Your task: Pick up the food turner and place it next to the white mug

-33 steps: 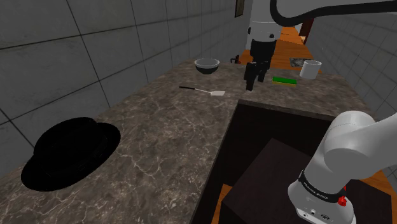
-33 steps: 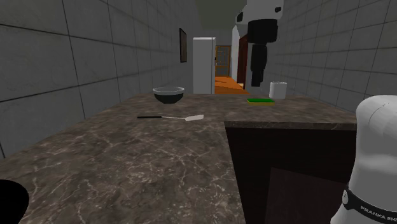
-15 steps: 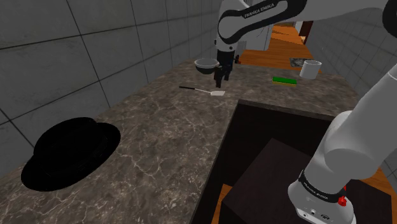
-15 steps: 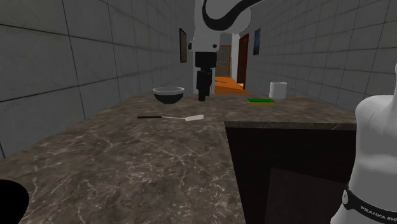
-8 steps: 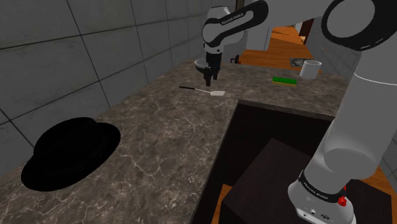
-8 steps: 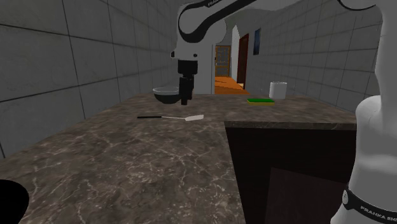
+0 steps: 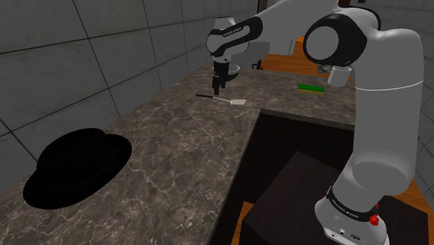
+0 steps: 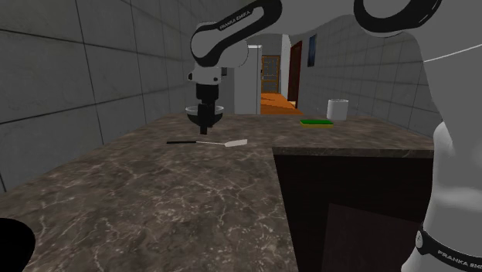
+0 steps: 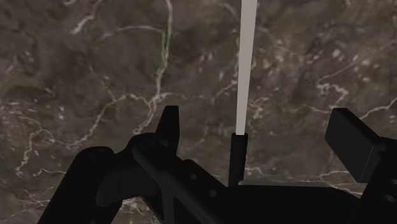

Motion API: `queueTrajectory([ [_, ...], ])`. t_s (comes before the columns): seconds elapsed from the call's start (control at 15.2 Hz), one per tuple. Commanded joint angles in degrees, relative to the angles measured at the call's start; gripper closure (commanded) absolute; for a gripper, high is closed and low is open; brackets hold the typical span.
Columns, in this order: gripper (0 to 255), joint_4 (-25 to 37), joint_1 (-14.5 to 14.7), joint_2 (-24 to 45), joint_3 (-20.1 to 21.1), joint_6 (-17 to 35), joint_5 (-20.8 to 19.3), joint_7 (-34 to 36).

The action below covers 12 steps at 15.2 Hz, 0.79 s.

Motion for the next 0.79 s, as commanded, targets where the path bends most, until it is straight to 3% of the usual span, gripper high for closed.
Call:
queueTrajectory([
  [0.0,0,-0.3,0.0,0.9,0.1,1.2,0.2,-0.2],
  [0.33,0,-2.0,0.0,2.1,0.3,4.2,0.5,-0.4],
  [0.73,0,-2.0,0.0,2.1,0.3,4.2,0.5,-0.4],
])
